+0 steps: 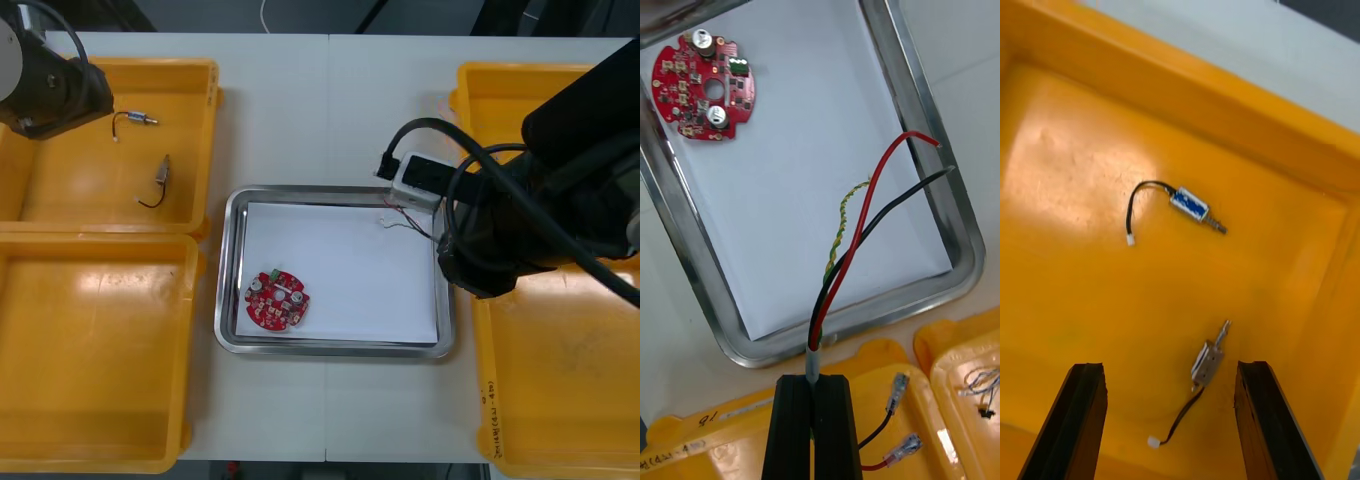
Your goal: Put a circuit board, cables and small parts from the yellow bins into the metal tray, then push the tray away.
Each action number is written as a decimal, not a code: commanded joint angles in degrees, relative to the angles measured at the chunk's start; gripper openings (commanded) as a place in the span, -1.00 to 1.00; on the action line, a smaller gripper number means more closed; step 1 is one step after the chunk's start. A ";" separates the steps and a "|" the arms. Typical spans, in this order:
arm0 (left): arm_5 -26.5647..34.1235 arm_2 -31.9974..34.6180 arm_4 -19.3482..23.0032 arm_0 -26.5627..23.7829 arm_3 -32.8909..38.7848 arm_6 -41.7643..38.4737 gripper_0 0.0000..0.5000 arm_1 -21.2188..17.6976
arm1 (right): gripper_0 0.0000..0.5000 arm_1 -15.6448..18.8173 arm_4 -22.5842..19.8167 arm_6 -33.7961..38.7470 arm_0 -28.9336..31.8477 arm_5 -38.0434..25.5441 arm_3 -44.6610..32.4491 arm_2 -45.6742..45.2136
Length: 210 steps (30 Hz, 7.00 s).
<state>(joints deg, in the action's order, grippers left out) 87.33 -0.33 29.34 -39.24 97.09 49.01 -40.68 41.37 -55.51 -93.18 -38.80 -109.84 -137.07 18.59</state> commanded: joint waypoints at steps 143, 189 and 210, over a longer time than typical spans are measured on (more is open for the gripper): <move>-1.11 -5.12 -5.52 -5.93 -7.44 3.02 -1.00 2.10 | 1.00 -6.57 22.99 -17.91 4.26 -0.16 1.63 -12.44; 7.68 -28.58 1.33 -2.42 14.70 -3.39 -0.99 11.86 | 1.00 -10.26 31.17 -6.66 -8.93 -0.16 44.78 -24.48; -0.49 -35.70 -2.71 -2.33 4.60 -2.69 -1.00 13.44 | 1.00 -14.74 34.33 -6.92 -11.74 12.81 58.32 -23.68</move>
<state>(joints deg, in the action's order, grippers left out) 88.09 -34.74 27.50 -41.92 102.11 48.94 -28.57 27.23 -21.26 -101.19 -48.00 -98.60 -79.55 -5.80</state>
